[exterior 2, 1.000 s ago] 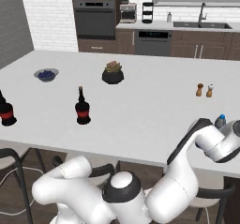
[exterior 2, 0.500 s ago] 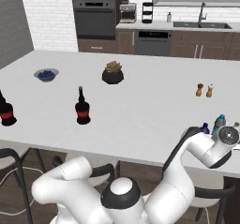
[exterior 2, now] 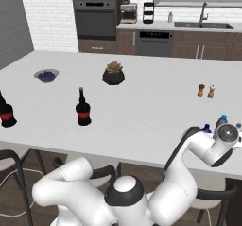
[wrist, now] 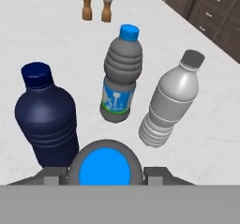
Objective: Move the plastic bottles in the middle to the plastics group, and the glass bottles in the middle to the glass group.
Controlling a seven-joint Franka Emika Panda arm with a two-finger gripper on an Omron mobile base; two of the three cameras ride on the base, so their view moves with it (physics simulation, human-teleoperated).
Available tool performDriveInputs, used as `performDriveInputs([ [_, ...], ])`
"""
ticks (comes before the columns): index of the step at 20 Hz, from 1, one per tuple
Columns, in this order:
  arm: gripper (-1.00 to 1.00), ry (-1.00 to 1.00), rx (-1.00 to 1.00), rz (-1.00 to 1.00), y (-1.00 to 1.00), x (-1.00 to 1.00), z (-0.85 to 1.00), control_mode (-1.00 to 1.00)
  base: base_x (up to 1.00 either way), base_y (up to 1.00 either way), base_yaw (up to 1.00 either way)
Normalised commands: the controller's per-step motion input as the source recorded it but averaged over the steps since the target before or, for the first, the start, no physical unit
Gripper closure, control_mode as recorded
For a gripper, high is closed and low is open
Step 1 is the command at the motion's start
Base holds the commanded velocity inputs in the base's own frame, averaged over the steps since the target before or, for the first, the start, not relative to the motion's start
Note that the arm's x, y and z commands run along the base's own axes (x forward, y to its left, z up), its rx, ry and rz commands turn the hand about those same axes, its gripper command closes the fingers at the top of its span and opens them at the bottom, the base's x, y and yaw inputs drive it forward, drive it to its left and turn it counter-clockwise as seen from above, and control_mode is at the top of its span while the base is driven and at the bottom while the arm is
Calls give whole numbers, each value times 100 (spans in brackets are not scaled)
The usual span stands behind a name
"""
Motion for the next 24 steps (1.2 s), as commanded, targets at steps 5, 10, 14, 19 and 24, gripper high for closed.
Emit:
performDriveInputs([
  [5, 100, 5, -1, 0, -9, 1, -39, -100, 0, 0, 0],
  [10, 100, 5, -3, 0, 0, 0, -44, -100, 0, 0, 0],
  [14, -100, 2, -1, 0, 0, 0, -45, -100, 0, 0, 0],
  [19, -100, 0, 0, 0, -1, 1, -11, -100, 0, 0, 0],
  [24, -100, 0, 0, 0, 0, 0, 5, -100, 0, 0, 0],
])
